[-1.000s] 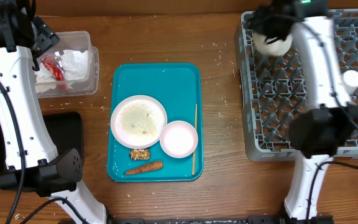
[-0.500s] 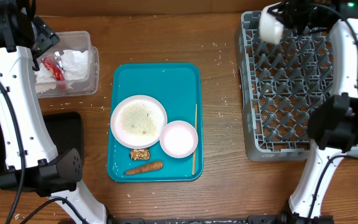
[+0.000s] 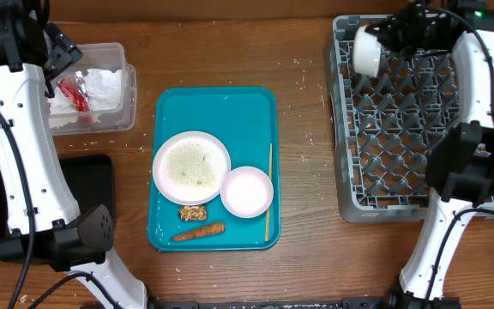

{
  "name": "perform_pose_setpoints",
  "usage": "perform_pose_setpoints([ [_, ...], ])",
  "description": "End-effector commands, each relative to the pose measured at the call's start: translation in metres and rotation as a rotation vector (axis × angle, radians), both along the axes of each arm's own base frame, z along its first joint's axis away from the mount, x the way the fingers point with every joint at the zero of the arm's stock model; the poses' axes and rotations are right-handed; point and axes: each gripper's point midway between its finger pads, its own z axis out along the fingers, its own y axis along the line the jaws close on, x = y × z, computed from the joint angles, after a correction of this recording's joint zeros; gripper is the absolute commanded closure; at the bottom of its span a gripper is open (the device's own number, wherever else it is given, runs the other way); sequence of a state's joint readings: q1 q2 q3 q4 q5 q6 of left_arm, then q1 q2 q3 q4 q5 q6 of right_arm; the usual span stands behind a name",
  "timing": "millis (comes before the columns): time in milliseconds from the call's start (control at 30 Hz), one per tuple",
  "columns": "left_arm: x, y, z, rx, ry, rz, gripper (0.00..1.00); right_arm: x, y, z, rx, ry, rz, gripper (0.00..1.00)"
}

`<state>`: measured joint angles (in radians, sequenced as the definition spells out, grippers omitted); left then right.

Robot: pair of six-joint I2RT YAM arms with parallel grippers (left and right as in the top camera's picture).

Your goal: Sort waste into correct bins and load items into the dishwasher

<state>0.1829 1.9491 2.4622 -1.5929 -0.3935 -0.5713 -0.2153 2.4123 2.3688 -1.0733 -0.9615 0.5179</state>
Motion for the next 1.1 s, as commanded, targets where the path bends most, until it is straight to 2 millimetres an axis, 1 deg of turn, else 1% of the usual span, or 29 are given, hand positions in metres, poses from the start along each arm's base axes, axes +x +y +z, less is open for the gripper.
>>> perform_pose_setpoints([
  [0,0.003,-0.002,-0.003,-0.001,0.004,0.006,0.0,-0.003,0.0,0.008,0.017,0.003,0.0,0.96],
  [100,0.003,-0.002,-0.003,-0.001,0.004,0.006,0.0,-0.006,-0.003,0.003,0.004,0.035,-0.013,0.96],
  [300,0.003,-0.002,-0.003,-0.001,0.004,0.006,0.0,-0.017,-0.025,-0.018,-0.069,0.151,-0.088,0.96],
  [667,0.003,-0.002,-0.003,-0.001,0.004,0.006,0.0,-0.026,-0.068,-0.015,-0.027,0.19,-0.17,0.93],
  [900,0.003,-0.002,-0.003,-0.001,0.004,0.006,0.0,-0.026,-0.084,-0.014,-0.026,0.184,-0.2,0.93],
  [1067,0.003,-0.002,-0.003,-0.001,0.004,0.006,0.0,-0.029,-0.105,-0.022,-0.074,0.209,-0.251,0.9],
])
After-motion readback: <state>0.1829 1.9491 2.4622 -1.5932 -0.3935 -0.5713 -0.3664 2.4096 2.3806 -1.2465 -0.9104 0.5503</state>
